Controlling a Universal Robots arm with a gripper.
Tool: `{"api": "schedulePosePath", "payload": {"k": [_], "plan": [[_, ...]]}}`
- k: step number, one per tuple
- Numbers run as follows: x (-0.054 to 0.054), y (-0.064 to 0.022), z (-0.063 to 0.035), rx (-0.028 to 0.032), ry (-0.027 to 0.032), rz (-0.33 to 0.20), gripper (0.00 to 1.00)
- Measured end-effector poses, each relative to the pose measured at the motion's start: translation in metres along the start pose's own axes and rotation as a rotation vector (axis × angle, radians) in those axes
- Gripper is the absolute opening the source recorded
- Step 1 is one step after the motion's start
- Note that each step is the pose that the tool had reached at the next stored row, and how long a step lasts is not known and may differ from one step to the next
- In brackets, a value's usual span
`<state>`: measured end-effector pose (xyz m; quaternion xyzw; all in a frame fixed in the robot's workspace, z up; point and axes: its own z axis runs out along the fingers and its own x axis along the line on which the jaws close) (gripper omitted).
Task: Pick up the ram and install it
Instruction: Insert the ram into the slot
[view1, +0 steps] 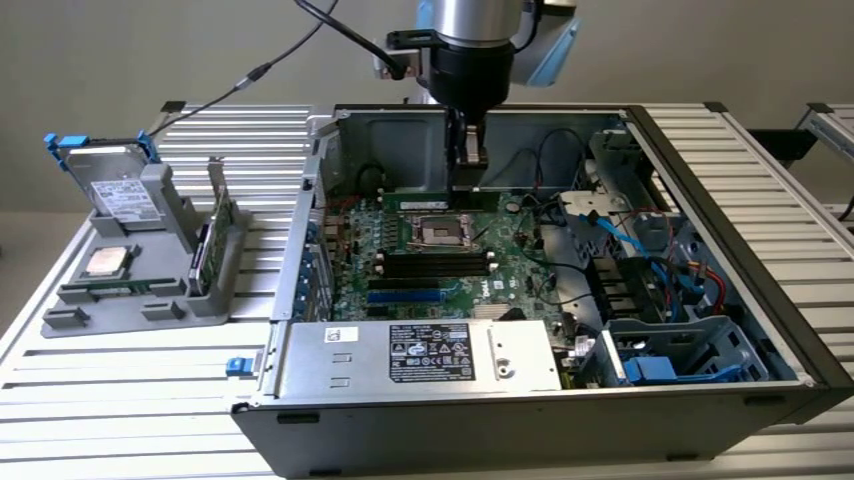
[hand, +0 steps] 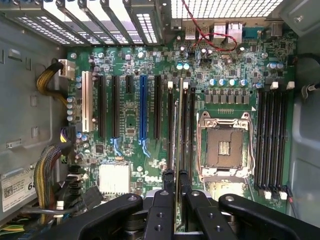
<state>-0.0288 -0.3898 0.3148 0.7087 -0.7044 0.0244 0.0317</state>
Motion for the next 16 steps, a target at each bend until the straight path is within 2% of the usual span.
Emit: {"api": "schedulePosePath", "payload": {"k": [16], "plan": [[-0.003, 0.0006, 0.029, 0.0001, 0.0001, -0.001, 0.14]]}}
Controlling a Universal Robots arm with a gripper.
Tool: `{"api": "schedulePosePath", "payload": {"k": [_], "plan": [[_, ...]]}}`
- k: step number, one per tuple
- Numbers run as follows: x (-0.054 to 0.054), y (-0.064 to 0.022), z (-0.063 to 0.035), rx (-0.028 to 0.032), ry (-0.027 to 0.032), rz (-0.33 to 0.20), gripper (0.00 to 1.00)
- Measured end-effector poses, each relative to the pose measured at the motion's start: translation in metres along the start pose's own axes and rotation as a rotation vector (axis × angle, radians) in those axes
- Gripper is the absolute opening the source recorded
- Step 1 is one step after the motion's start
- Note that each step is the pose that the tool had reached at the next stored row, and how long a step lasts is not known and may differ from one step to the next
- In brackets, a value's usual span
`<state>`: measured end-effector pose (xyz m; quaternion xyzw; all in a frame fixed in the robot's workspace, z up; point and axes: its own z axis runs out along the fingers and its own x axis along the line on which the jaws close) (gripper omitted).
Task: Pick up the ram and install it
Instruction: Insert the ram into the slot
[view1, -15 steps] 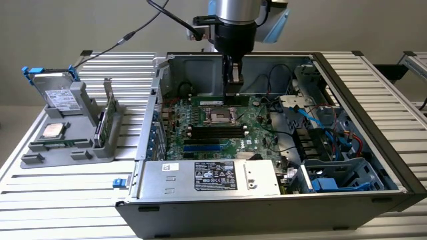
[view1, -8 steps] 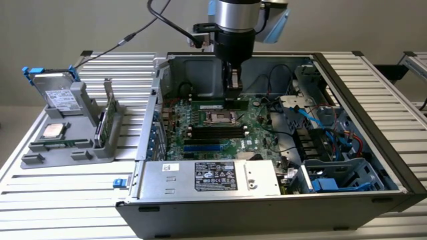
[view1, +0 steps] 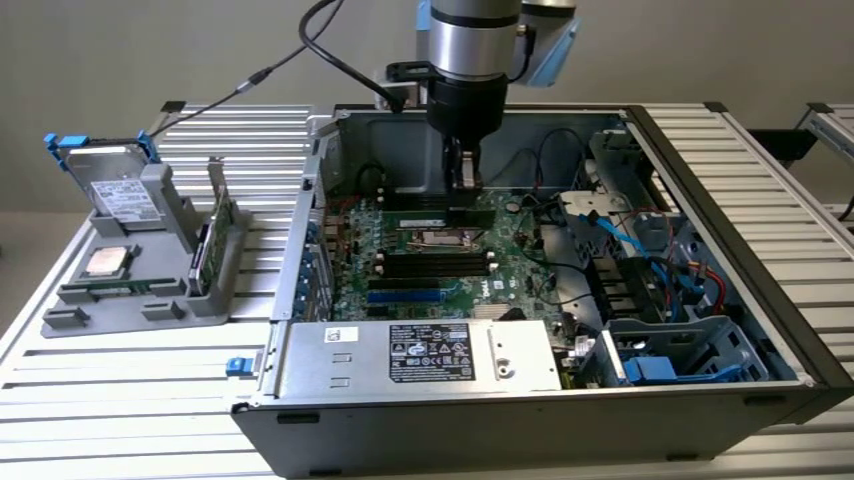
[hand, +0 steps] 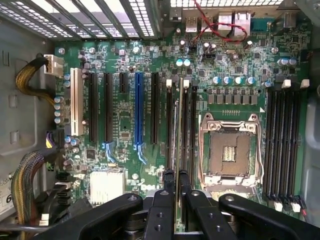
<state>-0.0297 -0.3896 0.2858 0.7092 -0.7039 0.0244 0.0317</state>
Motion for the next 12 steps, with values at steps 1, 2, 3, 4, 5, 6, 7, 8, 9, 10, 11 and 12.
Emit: {"api": "schedulePosePath", "payload": {"k": [1, 2, 3, 4, 5, 6, 7, 8, 9, 10, 11, 12], "plan": [[0.0, 0.0, 0.0018, 0.0, 0.0, -0.001, 0.14], [0.0, 0.0, 0.0037, 0.0002, 0.0, -0.002, 0.14], [0.0, -0.0001, 0.0055, 0.0003, 0.0001, -0.004, 0.14], [-0.001, -0.0001, 0.0074, 0.0005, 0.0, -0.006, 0.14], [-0.001, -0.0001, 0.0091, 0.0006, 0.0001, -0.008, 0.14], [-0.001, -0.0001, 0.011, 0.0007, 0.0002, -0.009, 0.14], [-0.001, -0.0001, 0.0129, 0.0008, 0.0002, -0.011, 0.14], [-0.001, -0.0001, 0.0147, 0.0009, 0.0002, -0.013, 0.14], [-0.001, -0.0001, 0.0165, 0.001, 0.0002, -0.015, 0.14], [-0.001, -0.0002, 0.0183, 0.0011, 0.0001, -0.017, 0.14], [-0.001, -0.0002, 0.0202, 0.0011, 0.0002, -0.019, 0.14], [0.0, -0.0002, 0.0219, 0.0008, 0.0003, -0.02, 0.14]]}}
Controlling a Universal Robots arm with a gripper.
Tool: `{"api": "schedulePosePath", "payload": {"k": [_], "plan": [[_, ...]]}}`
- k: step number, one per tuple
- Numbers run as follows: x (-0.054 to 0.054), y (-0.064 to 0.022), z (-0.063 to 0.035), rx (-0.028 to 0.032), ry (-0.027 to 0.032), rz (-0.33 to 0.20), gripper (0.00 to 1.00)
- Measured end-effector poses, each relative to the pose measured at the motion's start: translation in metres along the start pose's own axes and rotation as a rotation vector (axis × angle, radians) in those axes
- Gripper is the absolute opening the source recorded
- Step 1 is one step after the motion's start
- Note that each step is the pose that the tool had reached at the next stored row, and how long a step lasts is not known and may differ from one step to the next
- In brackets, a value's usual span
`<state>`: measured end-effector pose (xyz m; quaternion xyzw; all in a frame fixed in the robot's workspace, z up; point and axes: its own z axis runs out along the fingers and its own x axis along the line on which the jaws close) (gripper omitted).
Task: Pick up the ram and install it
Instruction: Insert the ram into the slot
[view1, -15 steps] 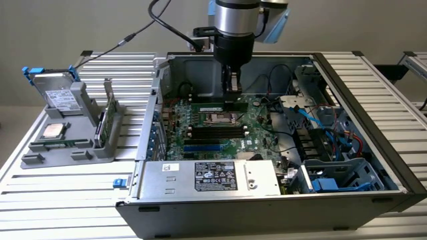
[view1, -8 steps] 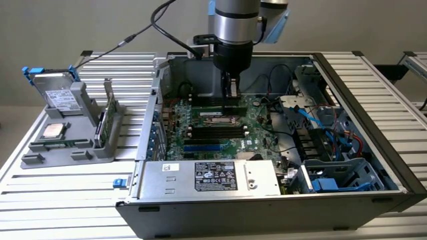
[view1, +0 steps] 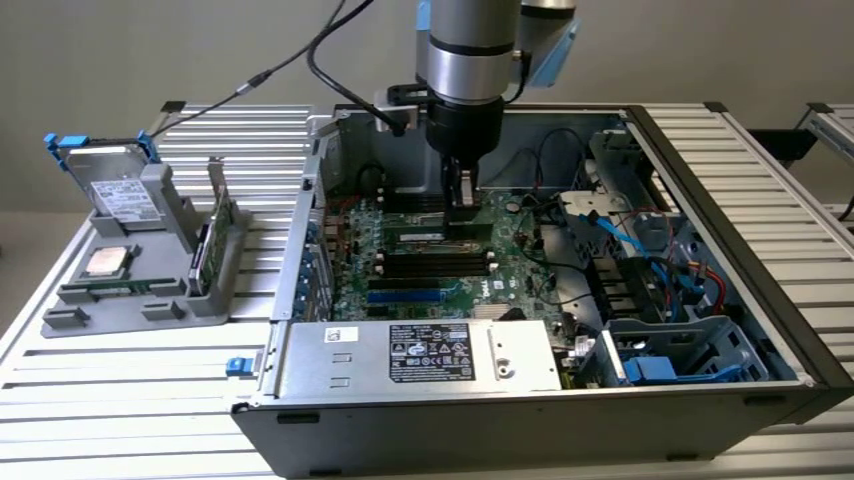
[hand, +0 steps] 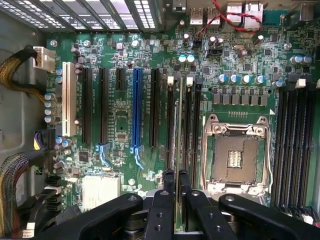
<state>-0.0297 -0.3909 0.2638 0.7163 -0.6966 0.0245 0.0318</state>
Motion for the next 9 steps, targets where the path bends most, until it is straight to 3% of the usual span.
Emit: {"api": "schedulePosePath", "payload": {"k": [4, 9], "plan": [[0.001, 0.0, 0.0075, -0.0055, -0.0001, -0.007, 0.14], [0.004, -0.0006, 0.0159, -0.0203, -0.0004, -0.017, 0.14]]}}
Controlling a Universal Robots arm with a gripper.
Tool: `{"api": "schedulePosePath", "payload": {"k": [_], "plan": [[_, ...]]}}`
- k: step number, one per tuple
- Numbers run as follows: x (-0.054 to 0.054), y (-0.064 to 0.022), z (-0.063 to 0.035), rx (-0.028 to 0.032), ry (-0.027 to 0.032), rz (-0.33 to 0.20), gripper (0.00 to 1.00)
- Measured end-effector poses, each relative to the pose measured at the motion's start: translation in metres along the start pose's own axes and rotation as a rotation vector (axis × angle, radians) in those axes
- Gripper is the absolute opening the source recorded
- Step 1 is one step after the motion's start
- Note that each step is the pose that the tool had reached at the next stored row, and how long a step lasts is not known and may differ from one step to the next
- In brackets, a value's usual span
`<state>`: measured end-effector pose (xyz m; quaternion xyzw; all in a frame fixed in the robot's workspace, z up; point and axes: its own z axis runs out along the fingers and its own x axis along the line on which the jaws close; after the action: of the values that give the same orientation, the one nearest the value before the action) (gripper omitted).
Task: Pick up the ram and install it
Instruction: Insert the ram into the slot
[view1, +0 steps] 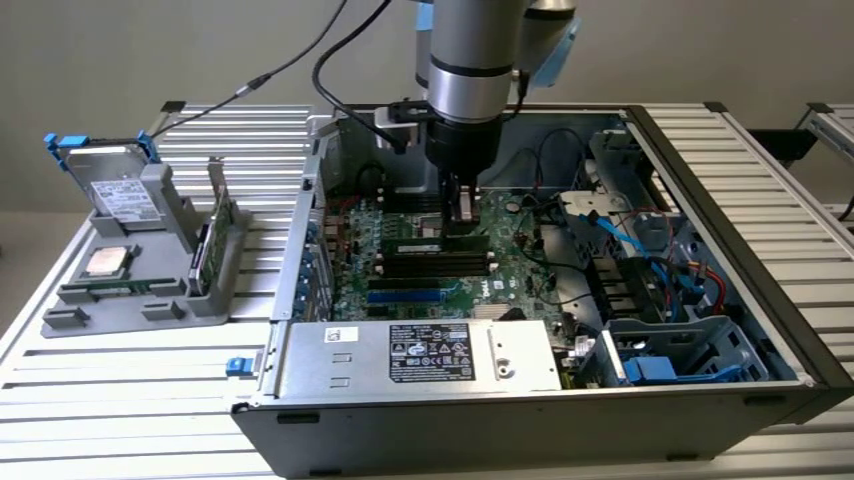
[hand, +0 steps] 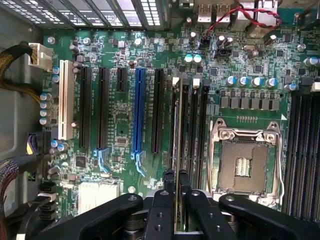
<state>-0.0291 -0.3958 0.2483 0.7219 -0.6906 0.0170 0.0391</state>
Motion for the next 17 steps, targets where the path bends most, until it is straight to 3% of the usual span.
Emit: {"api": "schedulePosePath", "payload": {"k": [3, 6, 11, 17], "plan": [[0.001, -0.0048, 0.0024, -0.0109, -0.0007, -0.004, 0.14], [0.001, -0.0087, 0.0047, -0.0178, -0.0015, -0.005, 0.14], [0.001, -0.0089, 0.0131, -0.0222, -0.0016, -0.005, 0.14], [0.001, -0.009, 0.0157, -0.0288, -0.0022, -0.006, 0.14]]}}
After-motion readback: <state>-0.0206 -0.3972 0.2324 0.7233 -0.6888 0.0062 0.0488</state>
